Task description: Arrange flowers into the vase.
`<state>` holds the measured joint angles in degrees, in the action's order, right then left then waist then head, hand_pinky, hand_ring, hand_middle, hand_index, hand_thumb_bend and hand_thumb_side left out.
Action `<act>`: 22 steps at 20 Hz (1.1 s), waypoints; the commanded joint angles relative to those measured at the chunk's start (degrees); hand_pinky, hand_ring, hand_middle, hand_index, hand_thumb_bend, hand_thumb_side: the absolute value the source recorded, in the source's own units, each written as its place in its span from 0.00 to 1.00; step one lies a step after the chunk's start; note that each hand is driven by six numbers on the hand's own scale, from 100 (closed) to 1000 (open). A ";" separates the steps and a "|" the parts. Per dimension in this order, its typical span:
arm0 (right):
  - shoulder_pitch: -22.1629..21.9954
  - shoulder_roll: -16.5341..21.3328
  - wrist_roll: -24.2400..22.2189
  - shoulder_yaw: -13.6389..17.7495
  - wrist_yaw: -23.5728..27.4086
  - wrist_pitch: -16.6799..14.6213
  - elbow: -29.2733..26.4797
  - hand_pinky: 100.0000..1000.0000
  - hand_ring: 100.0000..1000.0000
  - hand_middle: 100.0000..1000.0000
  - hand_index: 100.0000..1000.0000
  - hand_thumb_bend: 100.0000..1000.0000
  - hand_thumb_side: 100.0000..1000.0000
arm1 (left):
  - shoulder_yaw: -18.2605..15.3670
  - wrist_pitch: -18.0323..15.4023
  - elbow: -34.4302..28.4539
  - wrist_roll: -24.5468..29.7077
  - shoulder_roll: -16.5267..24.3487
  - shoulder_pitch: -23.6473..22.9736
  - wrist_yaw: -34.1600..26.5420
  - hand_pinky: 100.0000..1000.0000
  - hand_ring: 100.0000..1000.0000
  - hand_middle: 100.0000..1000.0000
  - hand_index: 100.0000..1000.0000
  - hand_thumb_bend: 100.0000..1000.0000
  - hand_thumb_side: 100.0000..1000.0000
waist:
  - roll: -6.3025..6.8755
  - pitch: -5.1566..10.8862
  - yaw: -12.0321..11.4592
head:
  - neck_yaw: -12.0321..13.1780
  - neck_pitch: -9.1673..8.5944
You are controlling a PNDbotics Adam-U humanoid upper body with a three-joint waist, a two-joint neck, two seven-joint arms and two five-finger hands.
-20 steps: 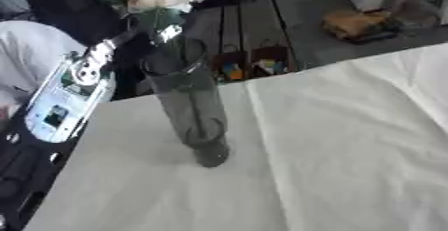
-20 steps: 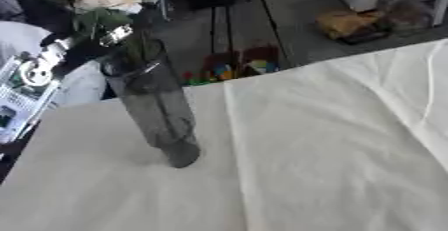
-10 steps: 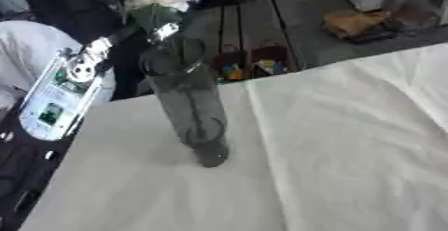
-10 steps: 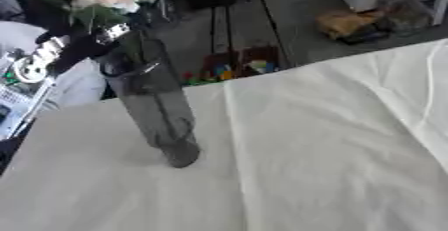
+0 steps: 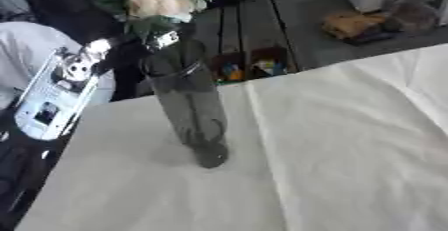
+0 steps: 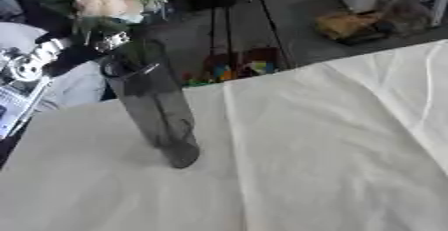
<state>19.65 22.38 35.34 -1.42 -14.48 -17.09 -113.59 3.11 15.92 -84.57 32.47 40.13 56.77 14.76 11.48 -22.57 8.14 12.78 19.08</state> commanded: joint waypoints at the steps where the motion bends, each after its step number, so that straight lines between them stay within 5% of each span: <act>1: 0.33 0.63 0.22 0.44 0.54 0.10 -1.00 0.64 0.63 0.40 0.63 0.00 1.00 | -1.44 1.47 -0.75 2.56 2.73 0.78 0.83 1.00 1.00 1.00 1.00 0.54 0.92 | -0.49 1.62 -0.24 | -0.15 -0.22; 22: 0.18 0.76 0.23 0.45 0.80 0.18 -1.00 0.64 0.63 0.40 0.63 0.00 1.00 | -3.01 3.19 -1.98 8.82 4.07 0.11 4.81 1.00 1.00 1.00 1.00 0.52 0.90 | -0.55 2.09 -0.96 | -0.49 0.33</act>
<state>19.59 22.39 35.38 -1.42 -14.28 -17.08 -113.59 1.16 19.10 -85.66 41.14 41.44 56.35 19.36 11.48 -22.05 7.34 12.42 19.28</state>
